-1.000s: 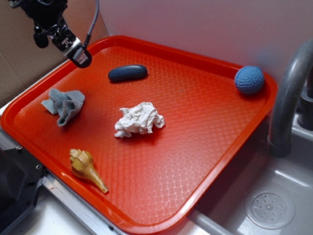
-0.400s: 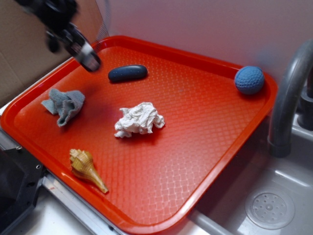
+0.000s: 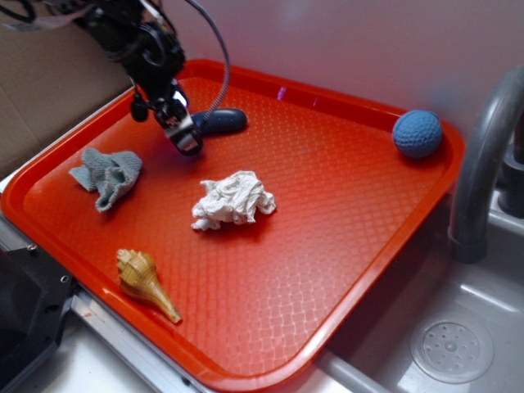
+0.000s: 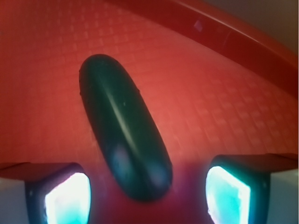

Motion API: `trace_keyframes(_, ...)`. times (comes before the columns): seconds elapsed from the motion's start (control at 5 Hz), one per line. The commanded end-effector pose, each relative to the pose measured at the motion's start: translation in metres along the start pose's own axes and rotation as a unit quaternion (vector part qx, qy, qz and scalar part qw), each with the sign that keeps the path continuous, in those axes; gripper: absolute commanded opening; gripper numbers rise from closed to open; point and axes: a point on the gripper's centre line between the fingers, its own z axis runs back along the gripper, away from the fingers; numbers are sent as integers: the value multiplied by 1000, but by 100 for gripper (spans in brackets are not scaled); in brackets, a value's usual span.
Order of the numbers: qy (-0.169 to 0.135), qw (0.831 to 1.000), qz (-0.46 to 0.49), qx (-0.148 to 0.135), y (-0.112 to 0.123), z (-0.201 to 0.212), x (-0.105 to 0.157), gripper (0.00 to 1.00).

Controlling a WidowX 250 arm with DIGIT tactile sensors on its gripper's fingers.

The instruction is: Grab the plastic pickle.

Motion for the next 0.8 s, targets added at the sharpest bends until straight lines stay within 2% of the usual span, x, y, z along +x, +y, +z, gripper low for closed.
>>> trace_keyframes(0.0, 13, 998, -46, 36, -5, -13, 21, 100)
trace_keyframes(0.4, 42, 997, -68, 18, -36, -38, 21, 100)
trace_keyframes(0.6, 43, 997, -66, 8, -37, -40, 21, 100)
